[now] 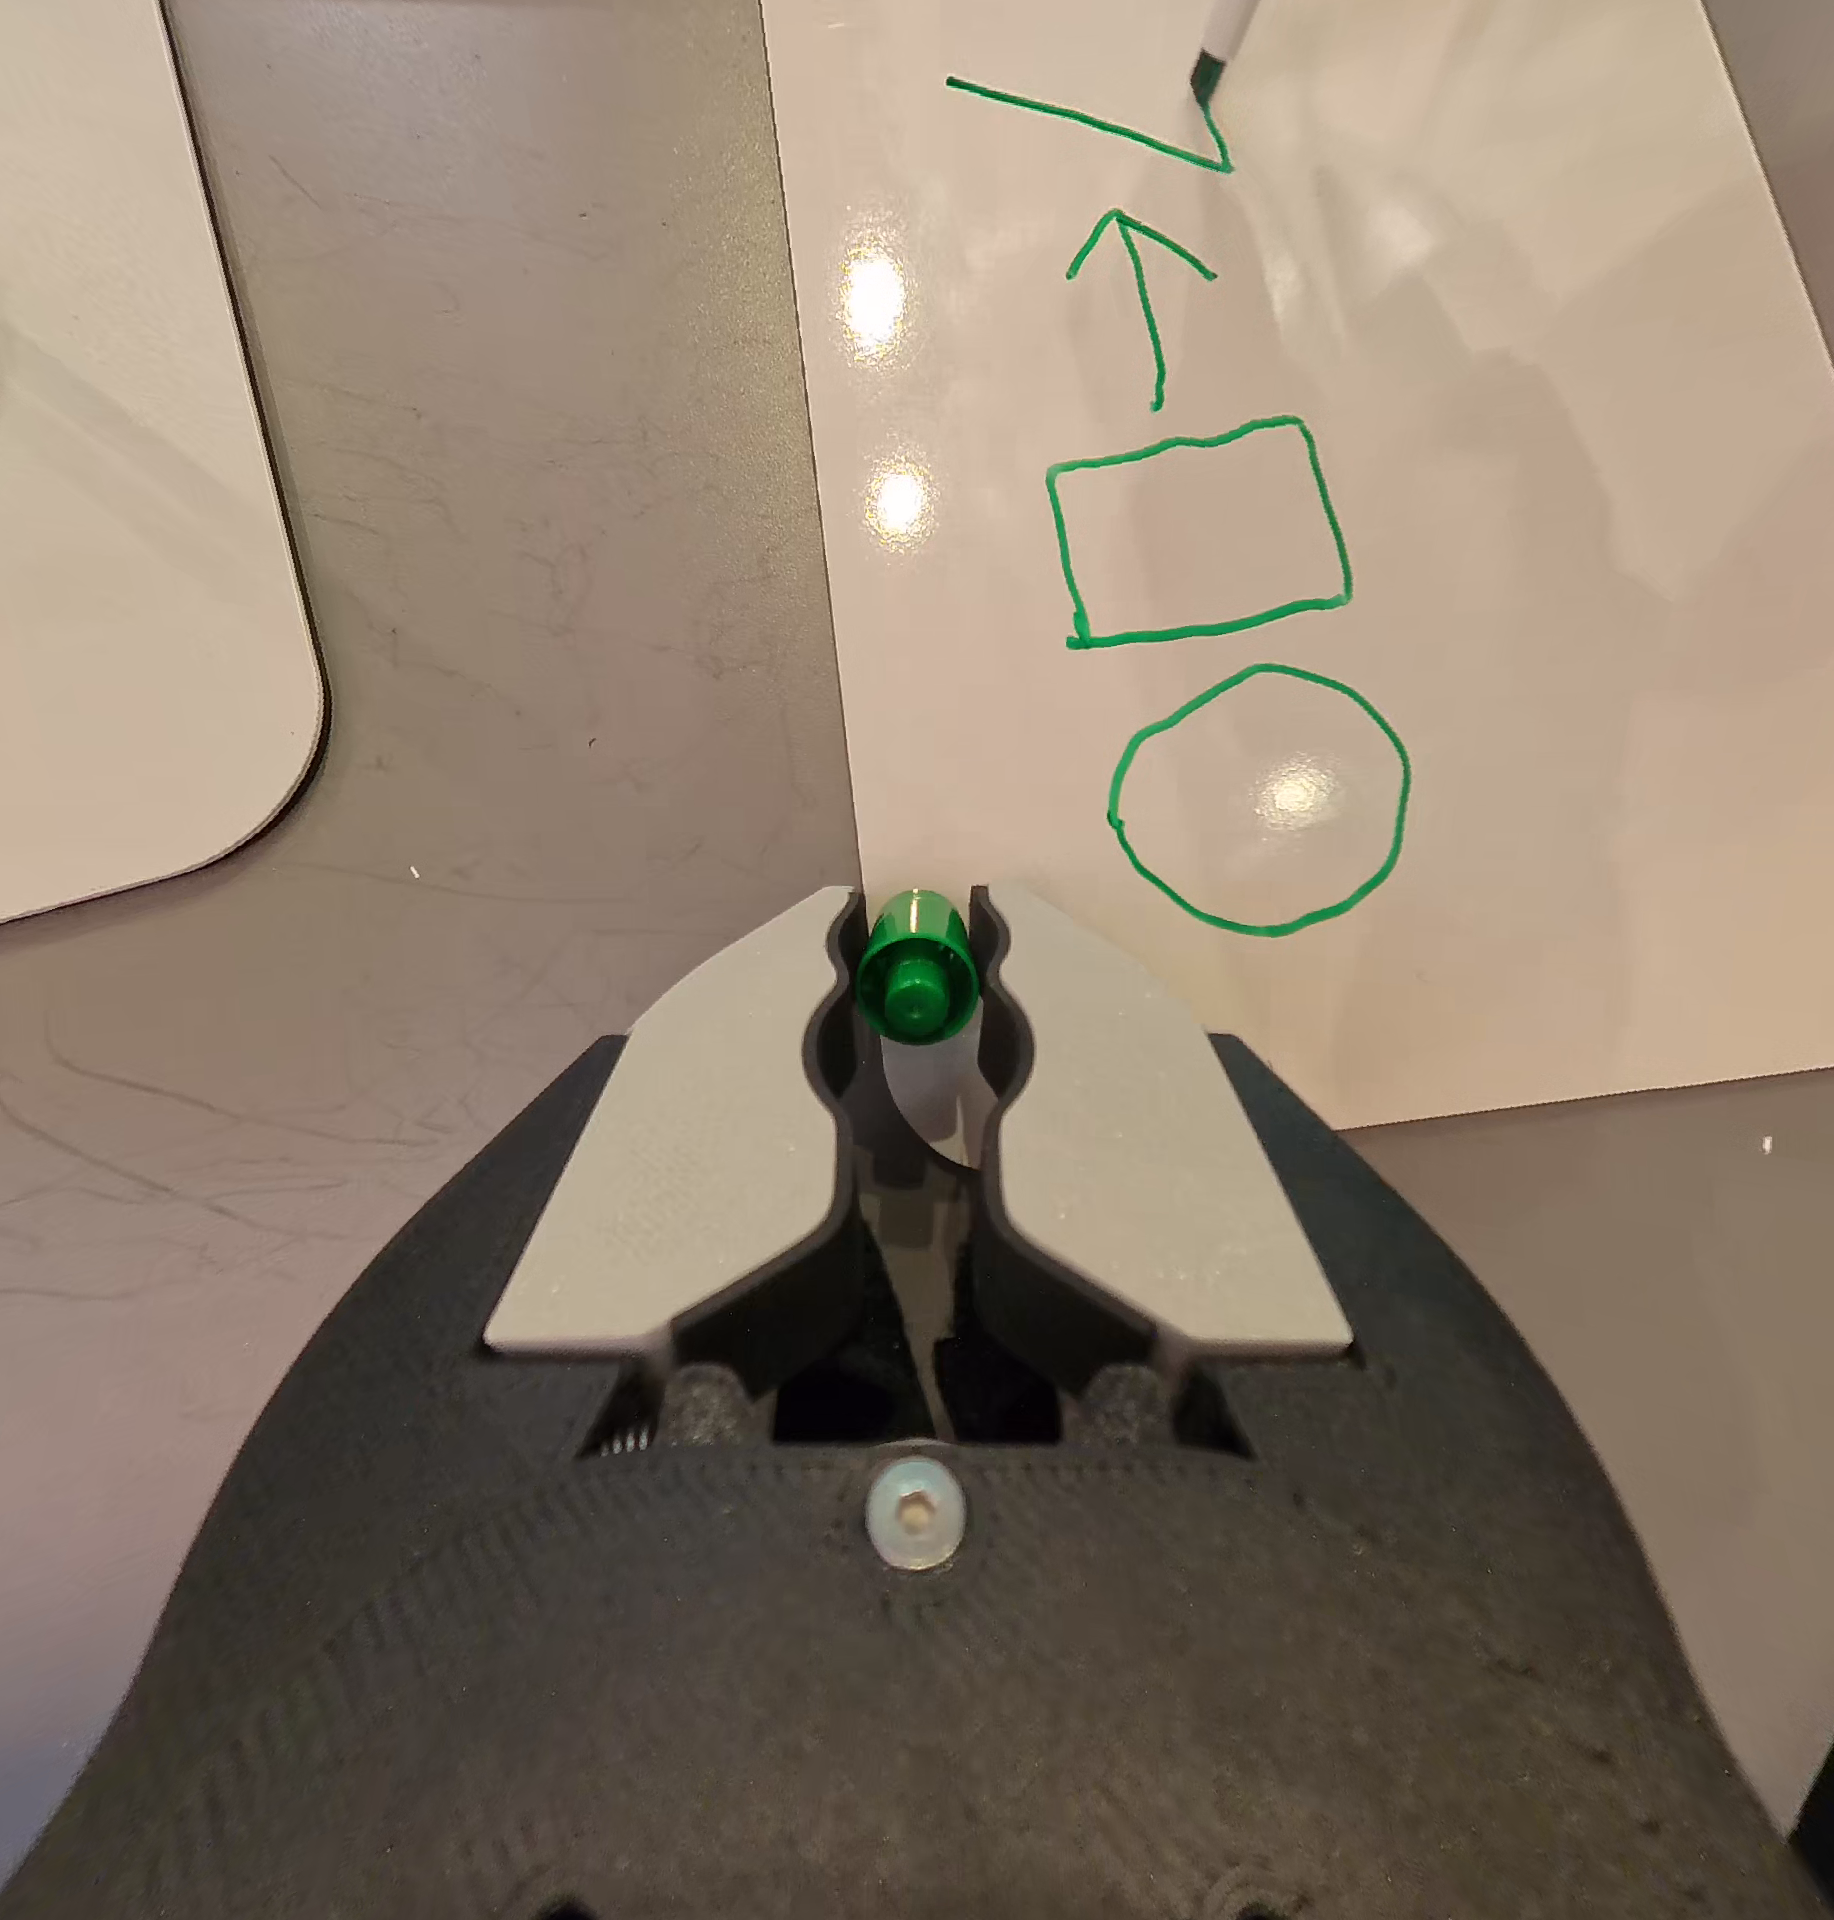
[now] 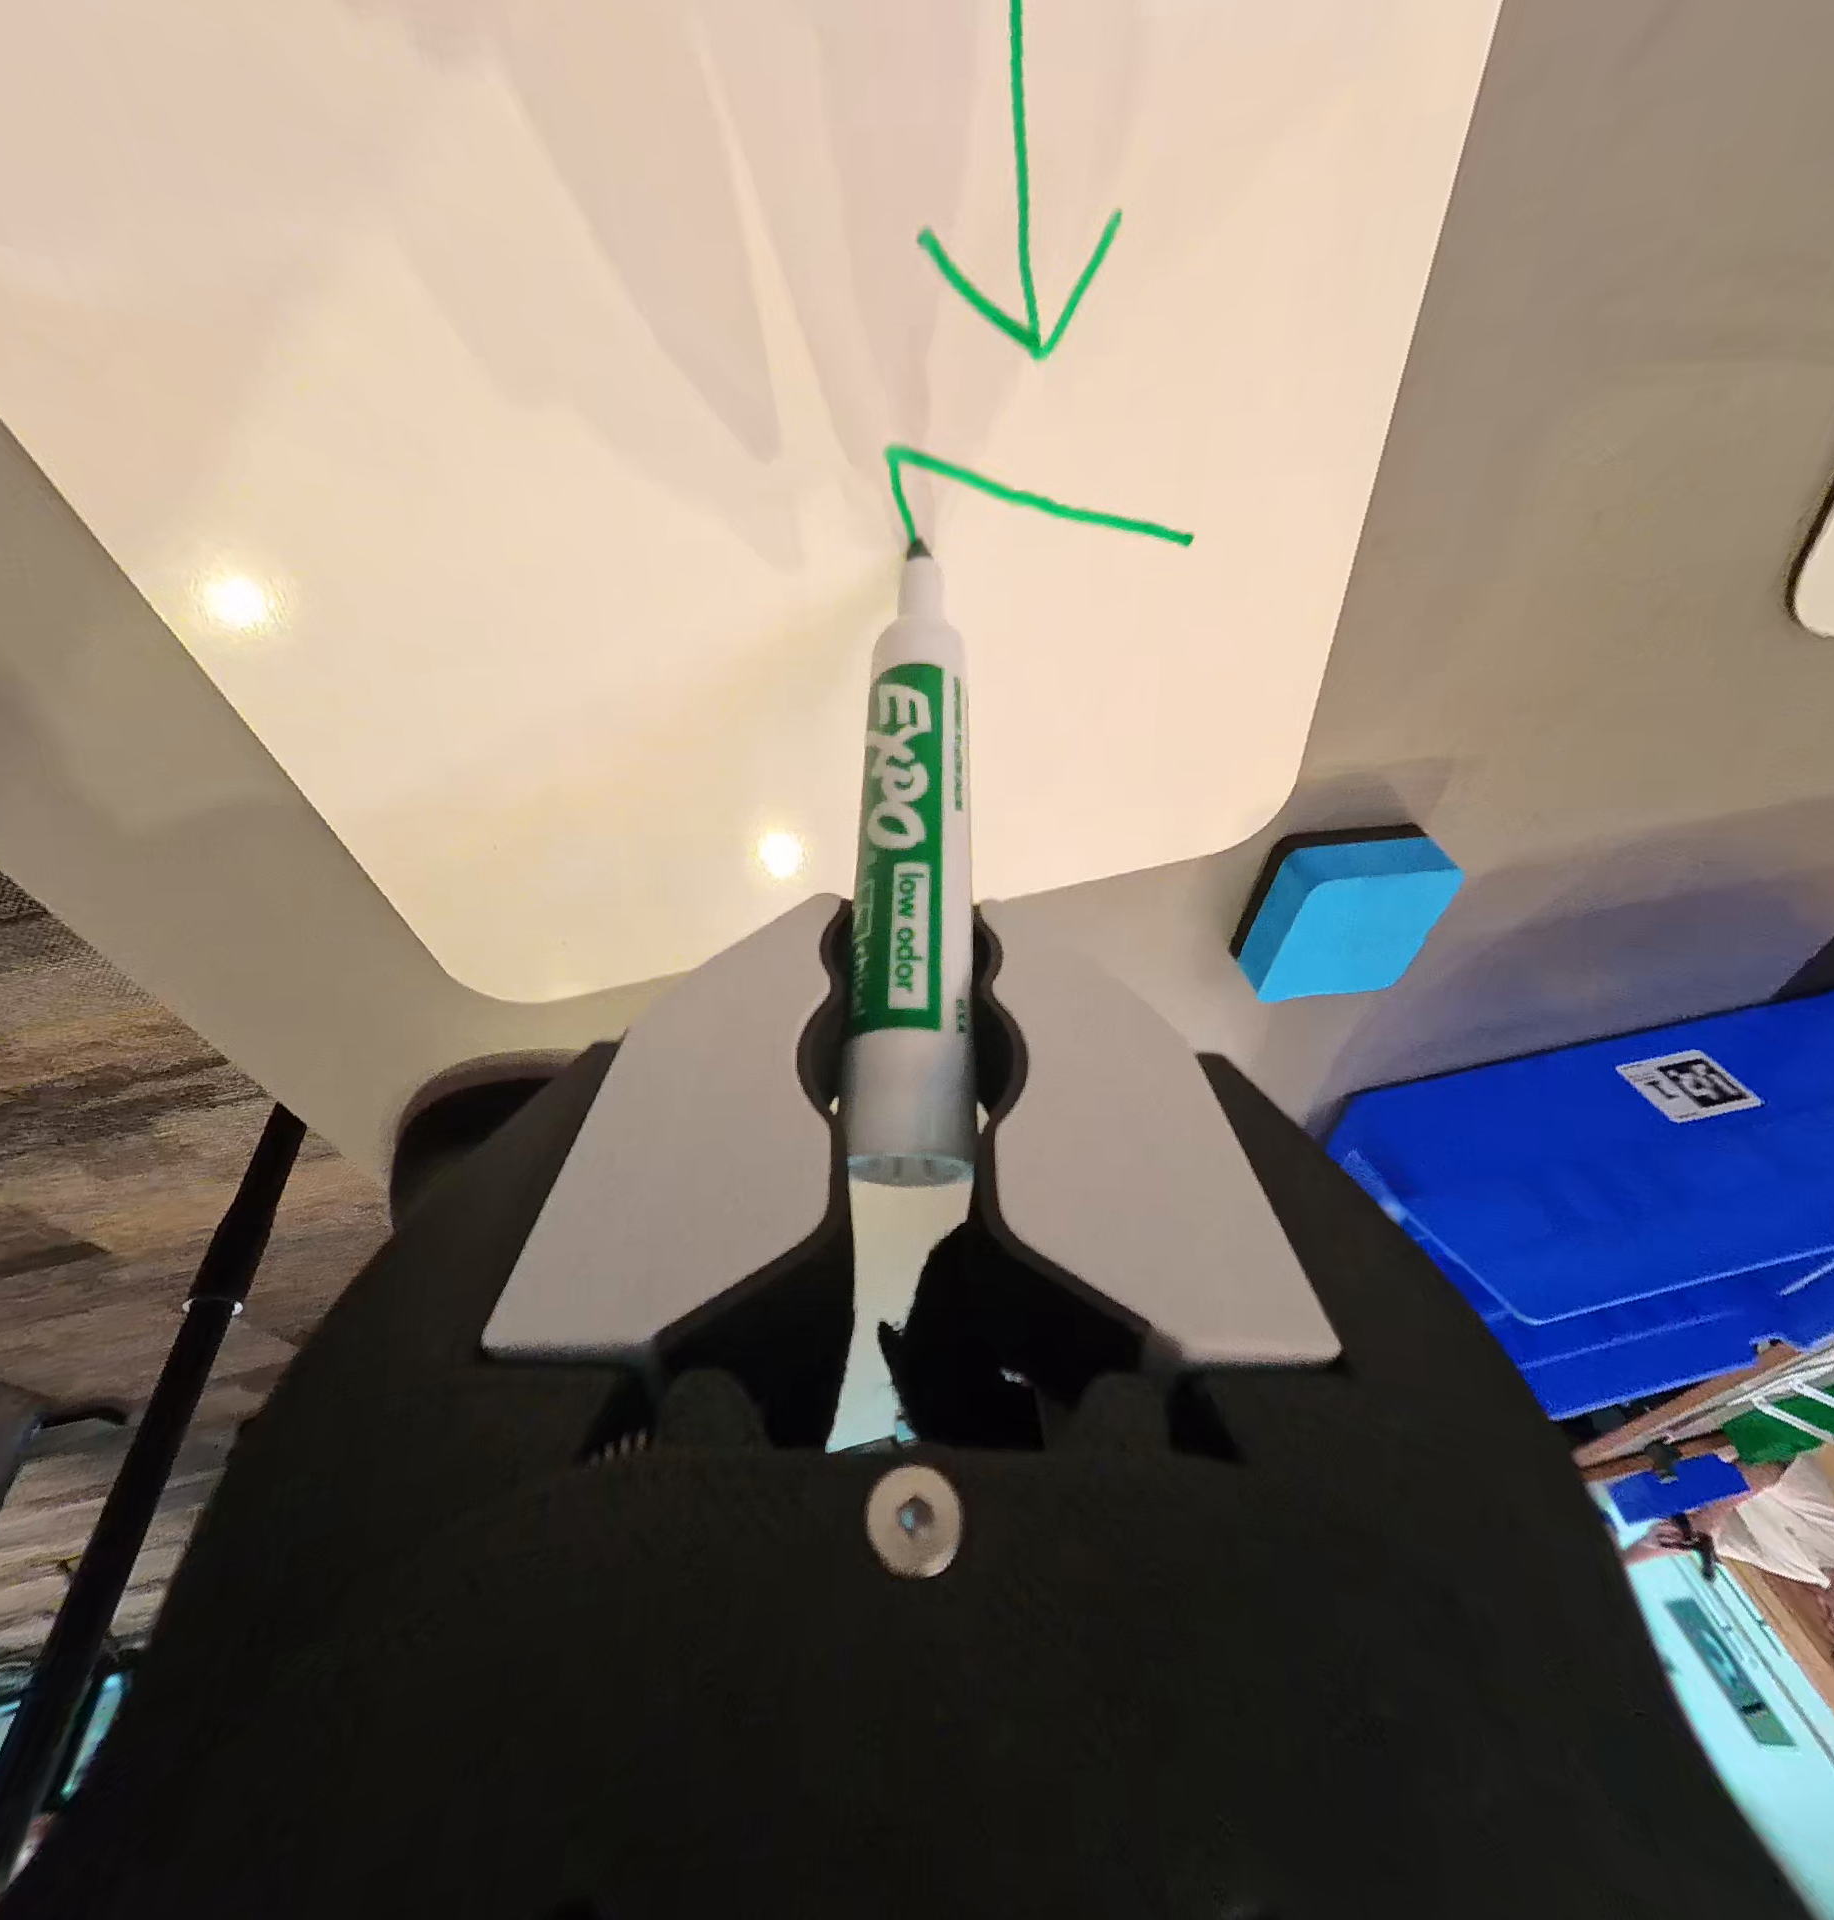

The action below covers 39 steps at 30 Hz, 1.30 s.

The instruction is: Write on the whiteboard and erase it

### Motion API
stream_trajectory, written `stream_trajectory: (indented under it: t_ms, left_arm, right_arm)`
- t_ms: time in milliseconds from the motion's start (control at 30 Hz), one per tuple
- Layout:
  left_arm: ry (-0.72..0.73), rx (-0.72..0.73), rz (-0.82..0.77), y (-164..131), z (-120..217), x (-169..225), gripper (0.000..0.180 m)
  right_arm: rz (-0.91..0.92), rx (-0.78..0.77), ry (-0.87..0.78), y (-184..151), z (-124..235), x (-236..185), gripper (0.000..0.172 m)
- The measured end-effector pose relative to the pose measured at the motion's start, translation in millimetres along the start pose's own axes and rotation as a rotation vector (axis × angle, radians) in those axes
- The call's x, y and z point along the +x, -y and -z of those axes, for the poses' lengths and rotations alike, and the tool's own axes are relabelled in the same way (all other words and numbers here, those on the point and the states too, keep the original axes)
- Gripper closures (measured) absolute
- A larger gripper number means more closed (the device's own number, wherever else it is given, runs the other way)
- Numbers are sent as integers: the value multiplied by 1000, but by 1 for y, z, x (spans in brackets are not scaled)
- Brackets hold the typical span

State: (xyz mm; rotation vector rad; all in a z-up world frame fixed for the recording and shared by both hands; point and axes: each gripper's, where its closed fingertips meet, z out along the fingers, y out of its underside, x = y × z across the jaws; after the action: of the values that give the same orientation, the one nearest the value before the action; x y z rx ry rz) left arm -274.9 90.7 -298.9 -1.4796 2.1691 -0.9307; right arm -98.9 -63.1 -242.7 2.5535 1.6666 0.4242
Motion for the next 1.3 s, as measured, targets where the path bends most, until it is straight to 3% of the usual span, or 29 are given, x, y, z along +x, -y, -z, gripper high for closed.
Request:
stream_trajectory:
  t_ms: [467, 1300]
  left_arm:
    - [-1, 0, 2, 0, 0, 0, 161]
    - [-1, 0, 2, 0, 0, 0, 161]
  right_arm:
    - [-91, -54, 5, -46, -10, 5, 151]
    - [-20, -4, -44, 5, -10, 53, 150]
